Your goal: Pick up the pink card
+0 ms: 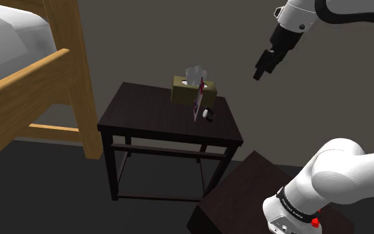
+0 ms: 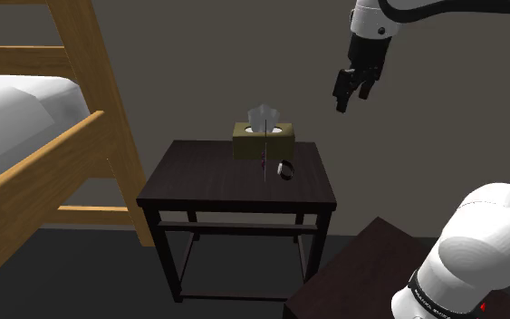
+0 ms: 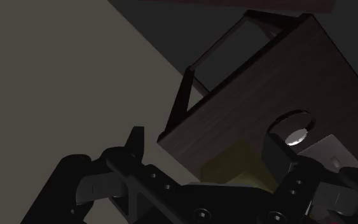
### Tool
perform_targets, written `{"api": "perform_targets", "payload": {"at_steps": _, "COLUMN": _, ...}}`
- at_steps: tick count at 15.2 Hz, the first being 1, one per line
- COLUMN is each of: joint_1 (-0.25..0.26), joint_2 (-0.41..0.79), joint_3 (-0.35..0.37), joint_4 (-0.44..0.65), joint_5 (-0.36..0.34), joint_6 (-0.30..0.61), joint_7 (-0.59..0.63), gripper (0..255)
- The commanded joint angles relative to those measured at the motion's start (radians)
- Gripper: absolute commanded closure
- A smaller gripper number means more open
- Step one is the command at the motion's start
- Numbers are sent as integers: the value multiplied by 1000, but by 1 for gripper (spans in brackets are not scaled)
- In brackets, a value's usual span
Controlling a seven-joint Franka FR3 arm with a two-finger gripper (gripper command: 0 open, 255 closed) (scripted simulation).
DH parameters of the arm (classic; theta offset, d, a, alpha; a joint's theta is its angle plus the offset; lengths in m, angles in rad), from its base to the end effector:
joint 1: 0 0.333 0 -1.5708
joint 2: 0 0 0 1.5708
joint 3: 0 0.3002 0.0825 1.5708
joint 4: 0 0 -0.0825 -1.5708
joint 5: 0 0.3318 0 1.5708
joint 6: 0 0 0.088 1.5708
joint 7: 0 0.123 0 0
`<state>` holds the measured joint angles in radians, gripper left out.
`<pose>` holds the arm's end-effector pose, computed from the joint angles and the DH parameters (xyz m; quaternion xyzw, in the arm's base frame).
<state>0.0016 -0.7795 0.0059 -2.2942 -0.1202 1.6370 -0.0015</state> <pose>0.2767 -0.0113 0.5950 0.9962 0.0041 0.0611 0.0620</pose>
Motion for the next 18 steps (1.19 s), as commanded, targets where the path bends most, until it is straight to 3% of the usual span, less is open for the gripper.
{"api": "perform_targets", "payload": {"at_steps": 1, "joint_1": 0, "joint_2": 0, "joint_3": 0, "joint_4": 0, "joint_5": 0, "joint_6": 0, "joint_7": 0, "gripper": 0}}
{"api": "perform_targets", "payload": {"at_steps": 10, "joint_1": 194, "joint_2": 60, "joint_3": -112, "joint_4": -124, "joint_5": 181, "joint_6": 412, "joint_7": -260, "gripper": 0}}
{"api": "perform_targets", "payload": {"at_steps": 18, "joint_1": 449, "joint_2": 149, "joint_3": -235, "joint_4": -155, "joint_5": 410, "joint_6": 704, "joint_7": -581, "gripper": 0}}
